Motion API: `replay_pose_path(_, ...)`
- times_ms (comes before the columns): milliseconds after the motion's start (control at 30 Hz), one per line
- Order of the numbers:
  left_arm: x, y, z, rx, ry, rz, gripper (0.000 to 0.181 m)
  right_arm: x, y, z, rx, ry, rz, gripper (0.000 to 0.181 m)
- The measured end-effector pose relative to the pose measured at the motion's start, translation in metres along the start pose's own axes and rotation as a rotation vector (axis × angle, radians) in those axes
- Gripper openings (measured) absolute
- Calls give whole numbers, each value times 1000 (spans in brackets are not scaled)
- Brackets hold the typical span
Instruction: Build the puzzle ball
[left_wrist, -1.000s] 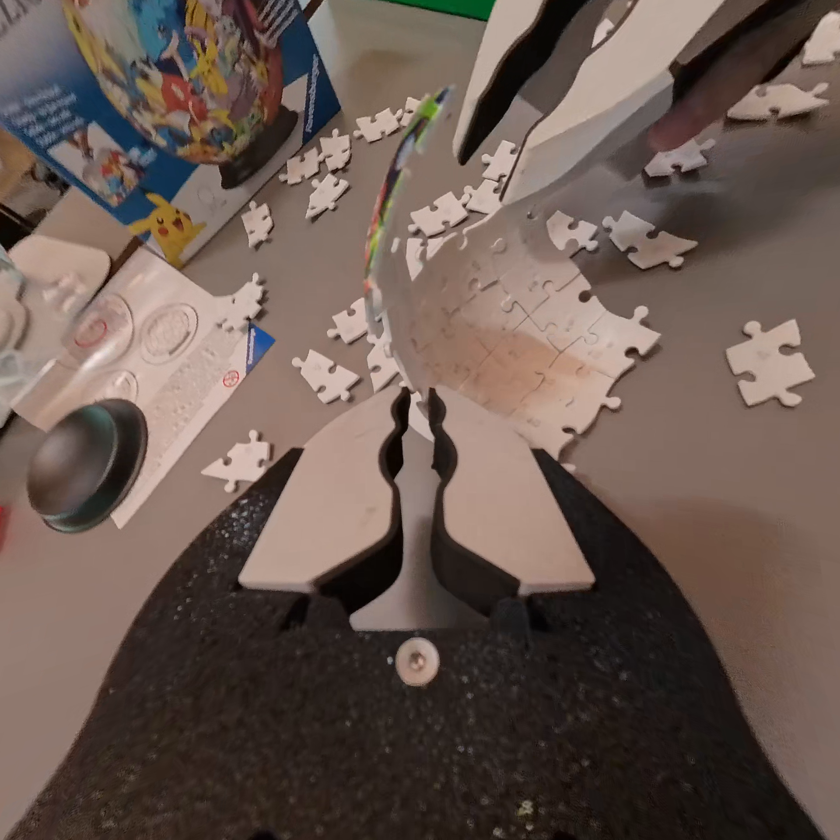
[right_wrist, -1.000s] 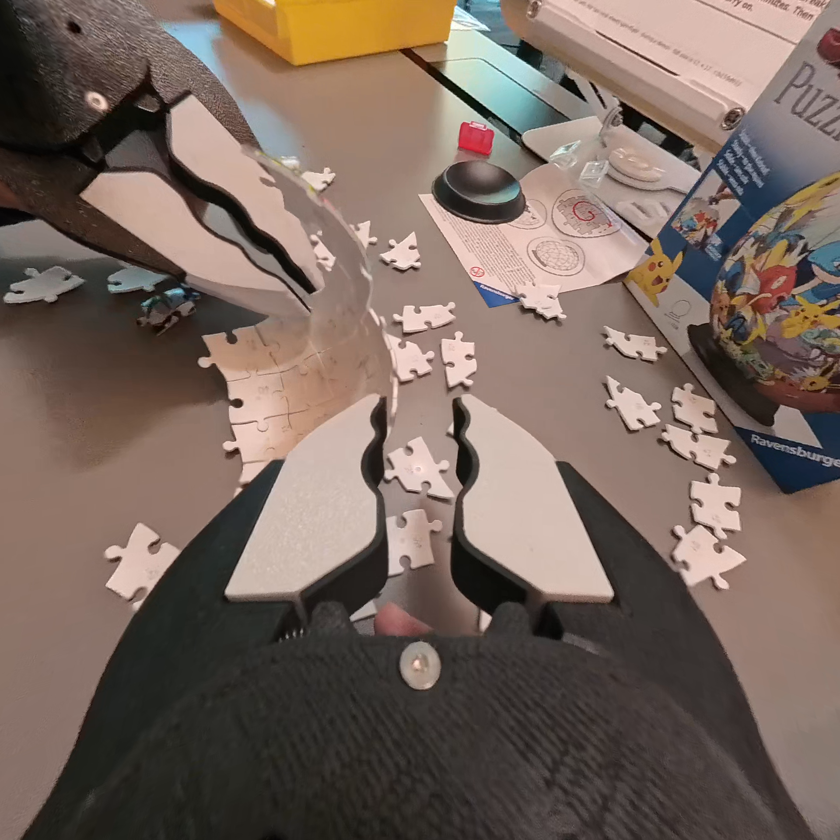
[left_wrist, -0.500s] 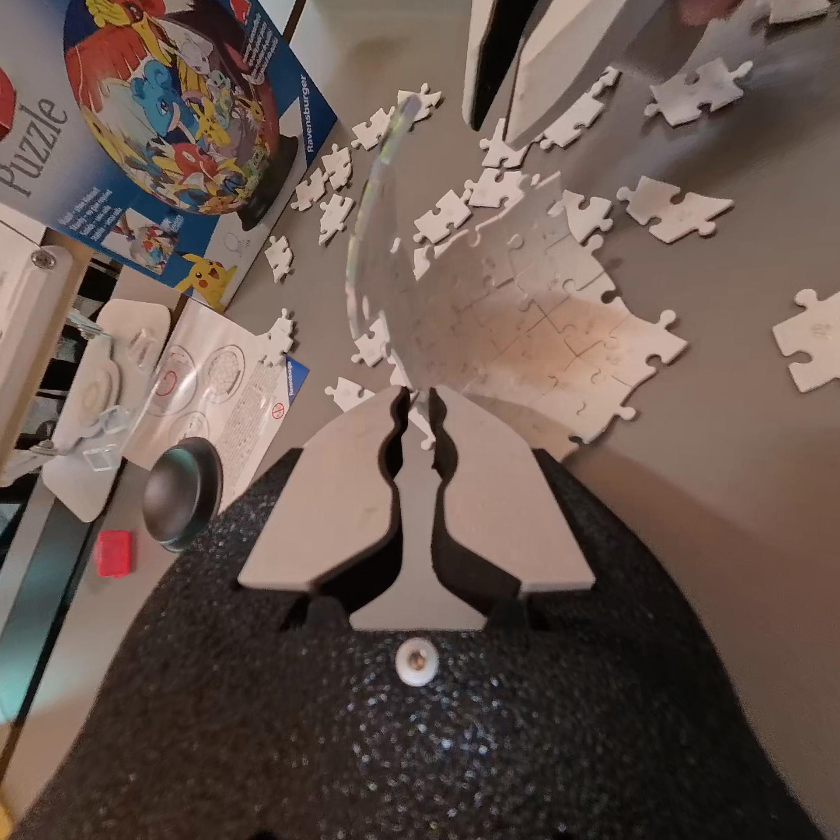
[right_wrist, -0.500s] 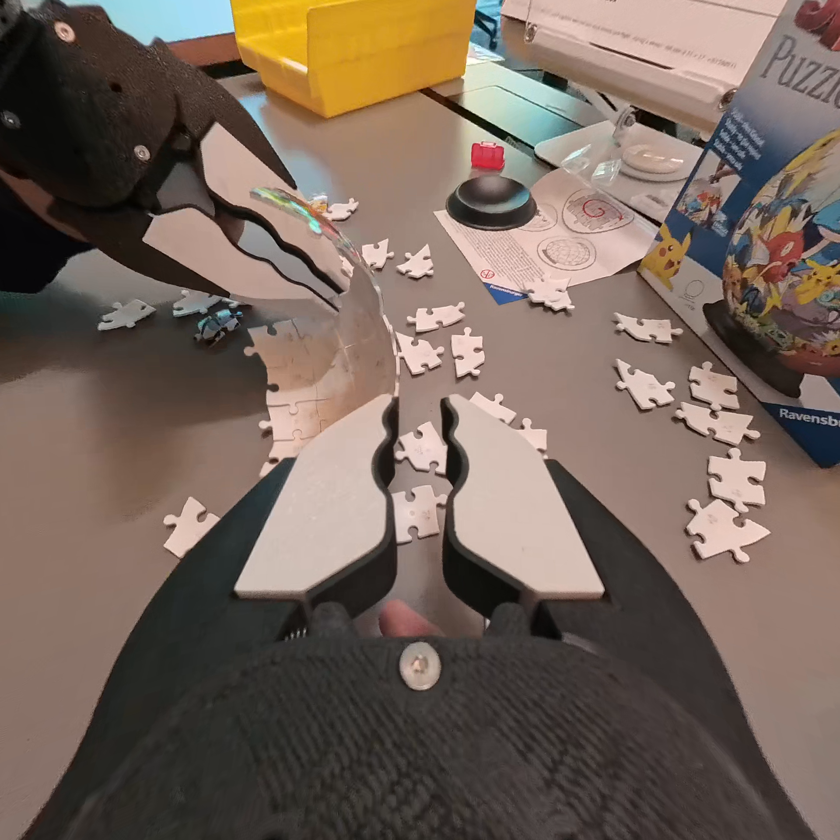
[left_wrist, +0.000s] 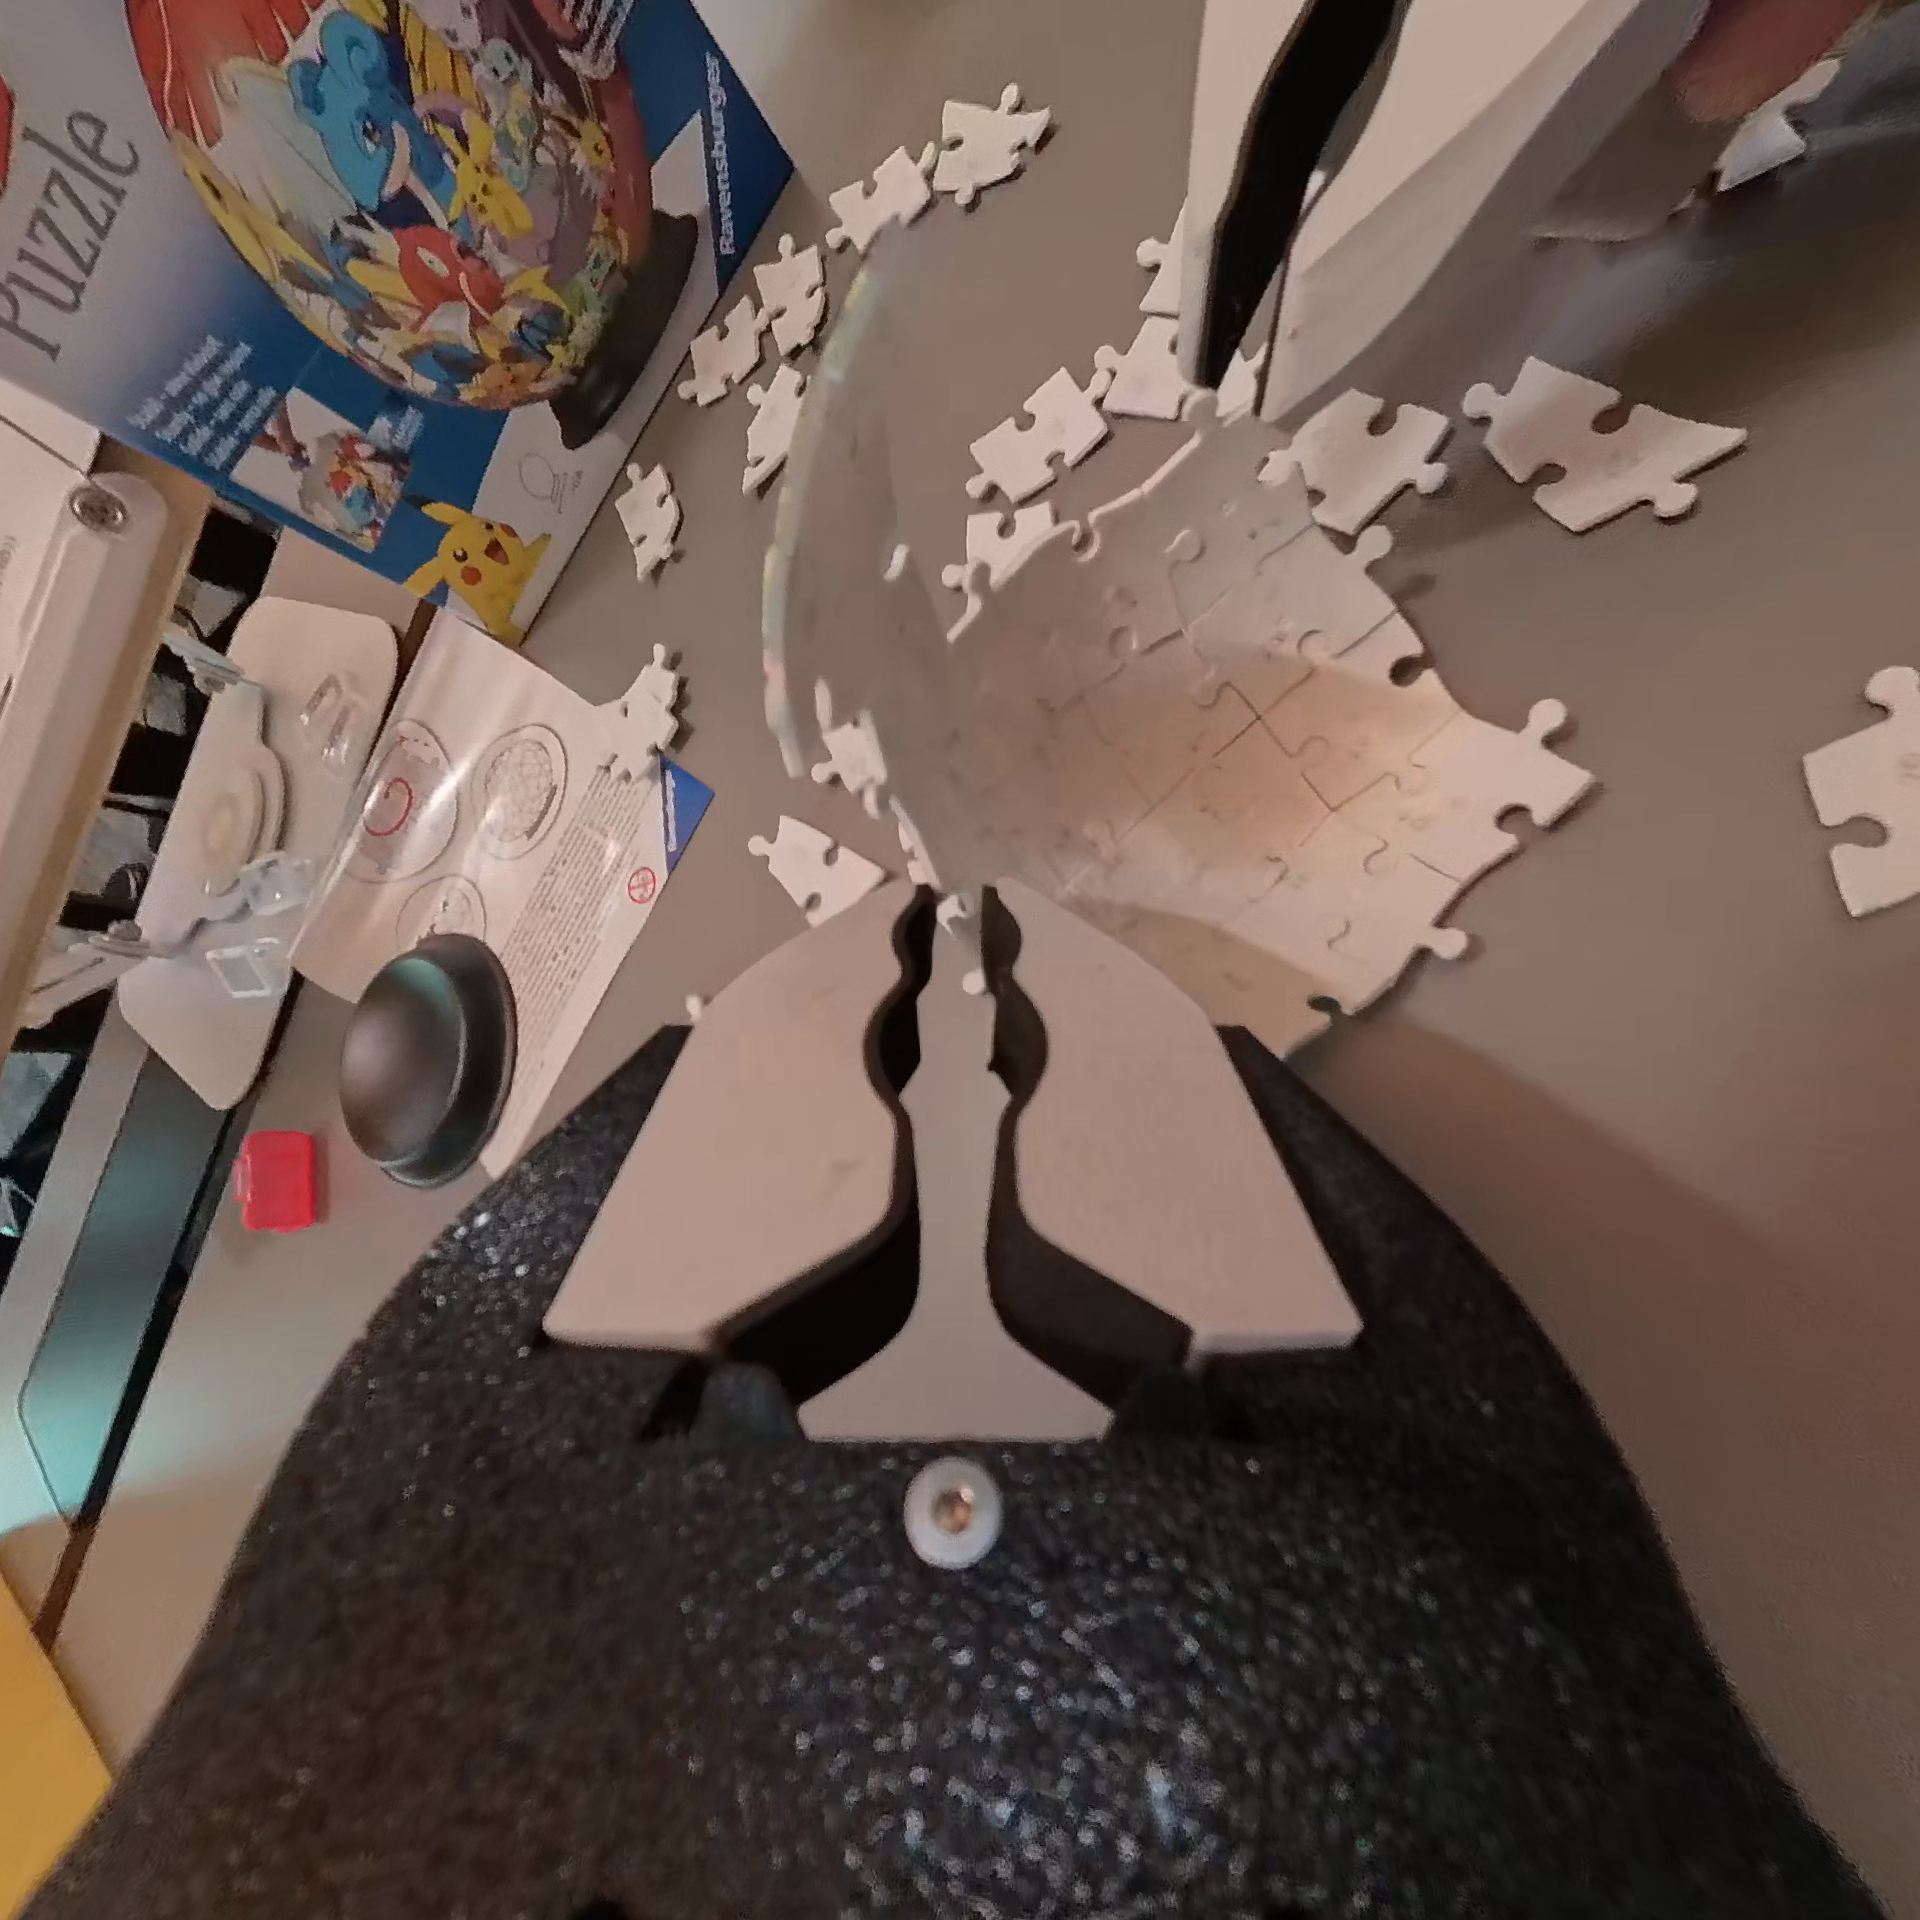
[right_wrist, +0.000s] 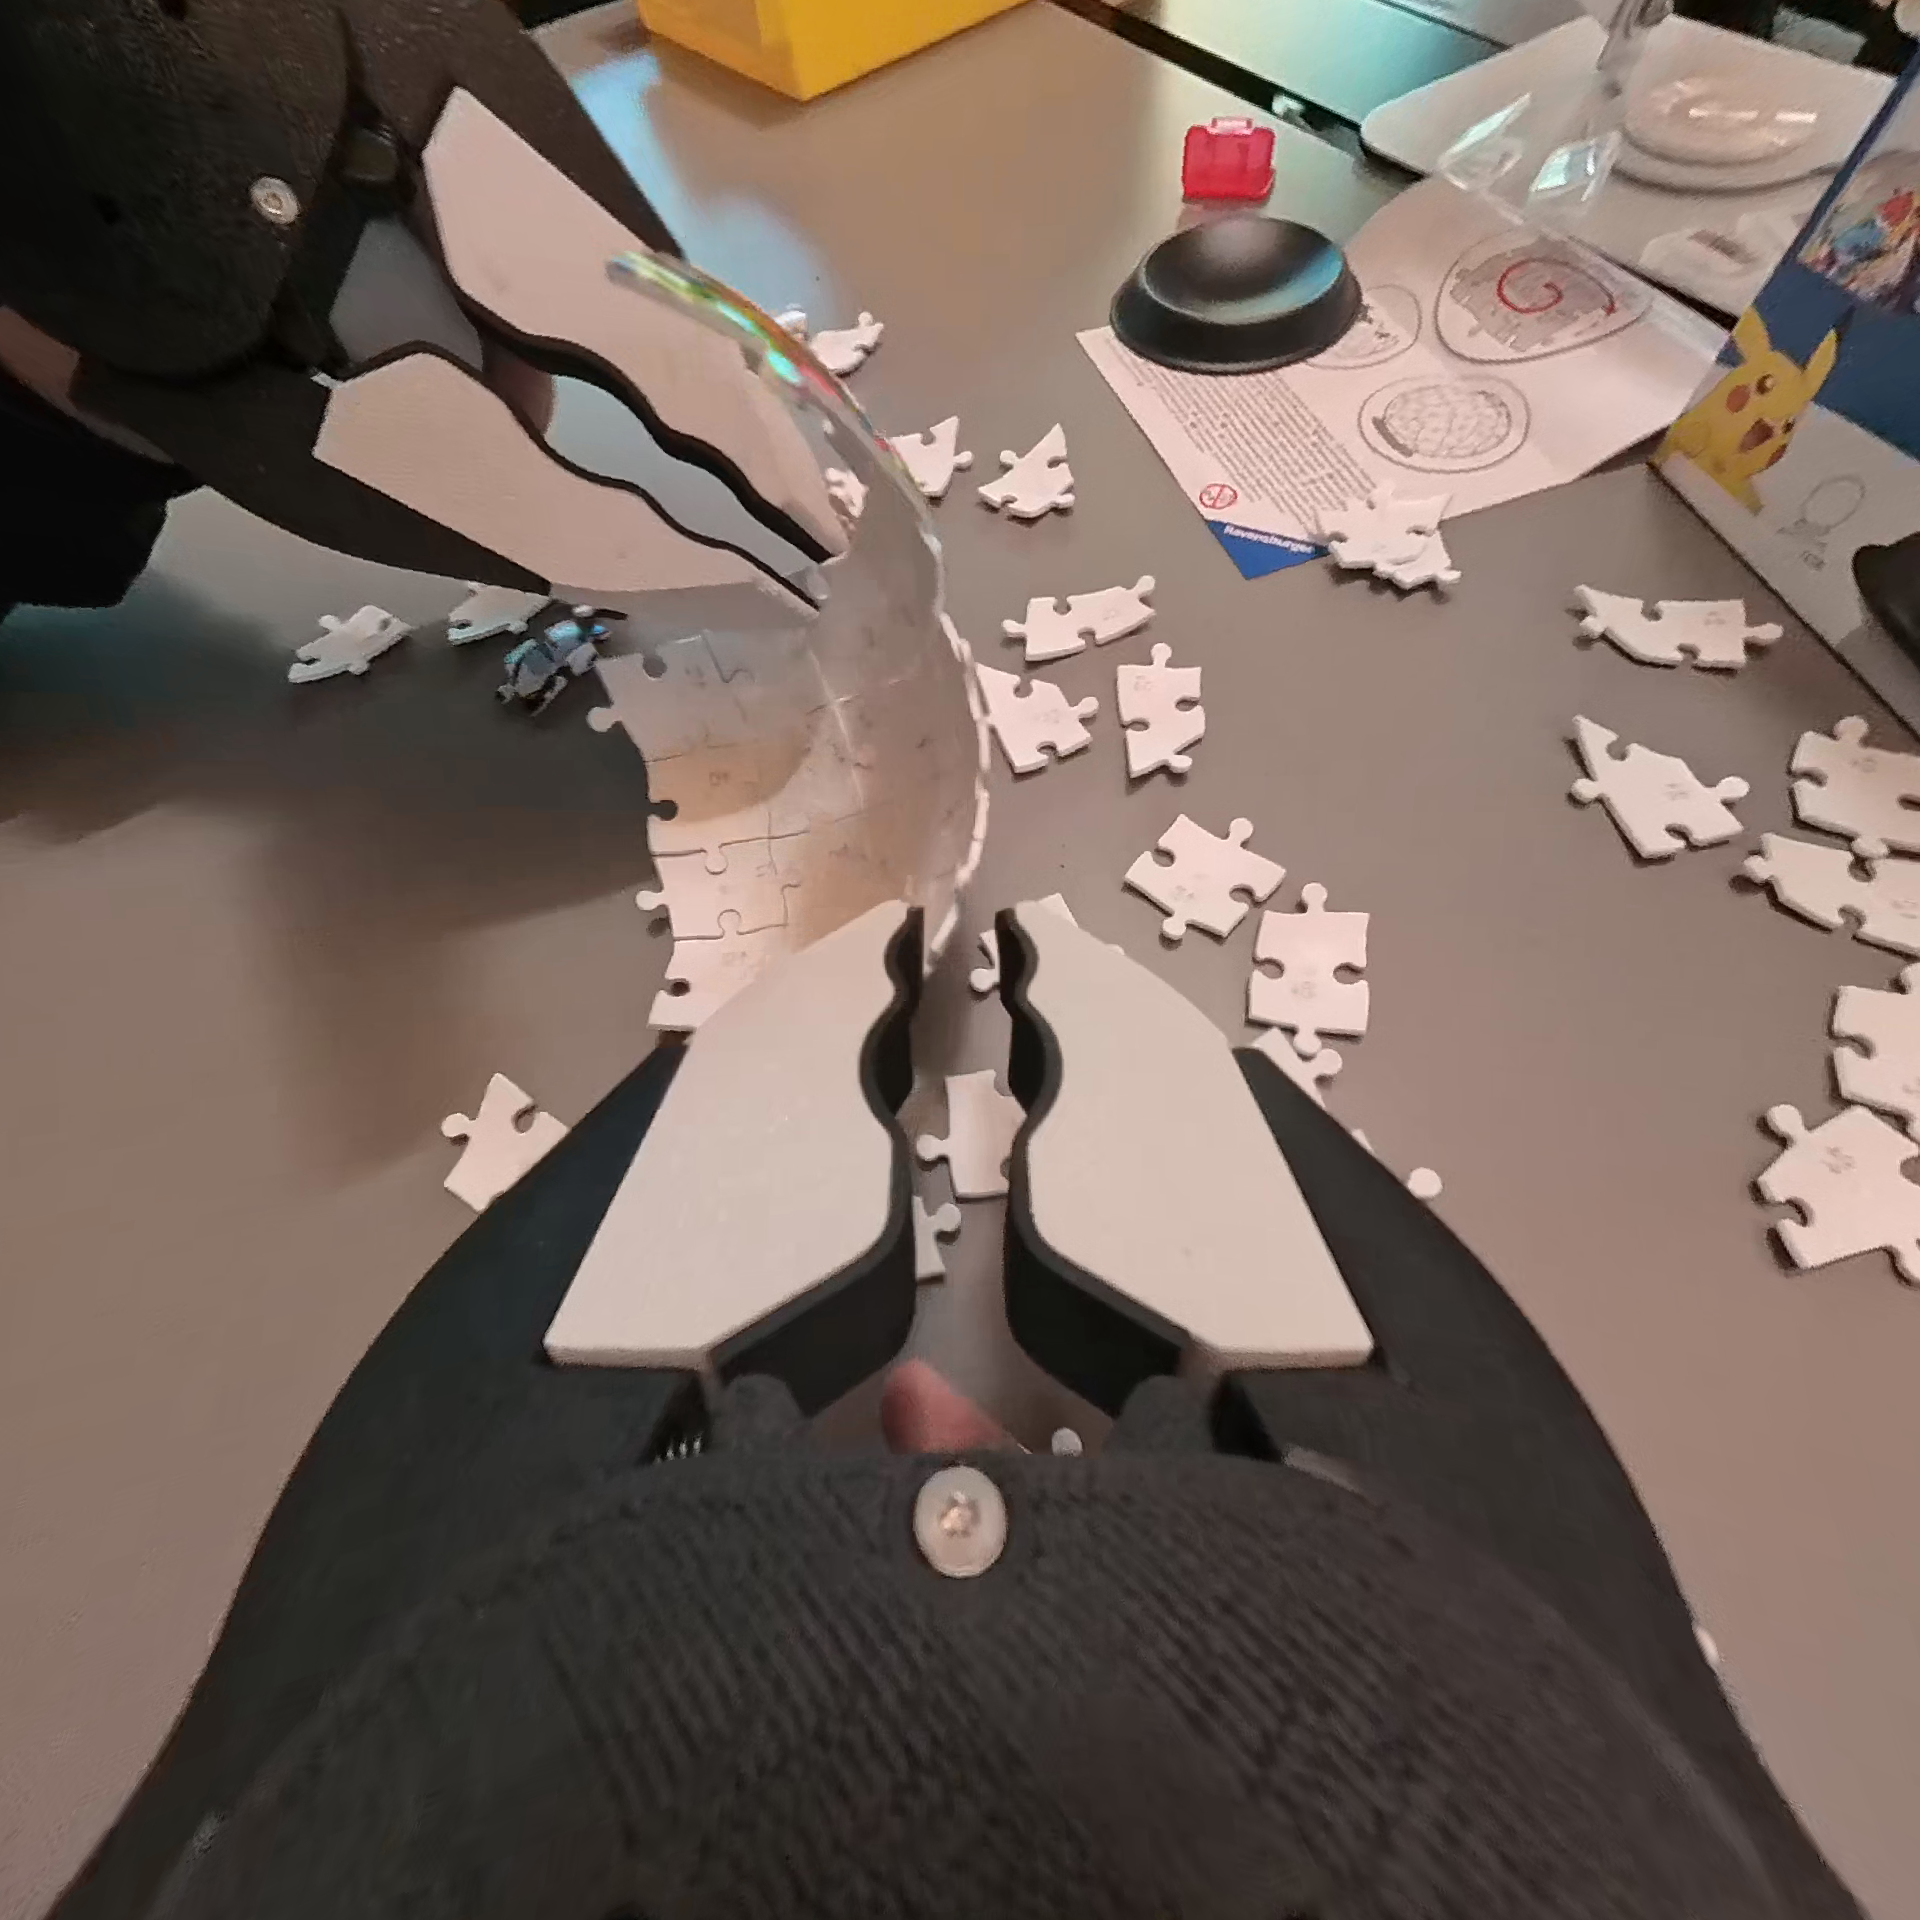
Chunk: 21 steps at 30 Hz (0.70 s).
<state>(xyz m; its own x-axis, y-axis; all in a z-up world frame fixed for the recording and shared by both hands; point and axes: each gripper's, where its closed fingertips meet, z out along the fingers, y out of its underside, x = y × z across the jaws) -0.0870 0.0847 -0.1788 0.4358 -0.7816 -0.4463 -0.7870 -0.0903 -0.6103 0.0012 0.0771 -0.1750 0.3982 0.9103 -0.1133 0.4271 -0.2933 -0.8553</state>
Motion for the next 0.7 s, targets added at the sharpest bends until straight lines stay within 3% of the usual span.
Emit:
replay_pose_path(33,0,2,-1,-12,1,-24,9,2,2,1,-11,12,18,13)
replay_pose_path(200,7,18,-9,-59,8,-223,10,-1,13,3,-88,-16,109,22)
replay_pose_path(500,40,47,-29,-138,12,-527,17,-18,15,15,-143,-75,134,22)
replay_pose_path(700,56,45,-38,-112,2,-552,22,-31,12,24,-173,-105,109,23)
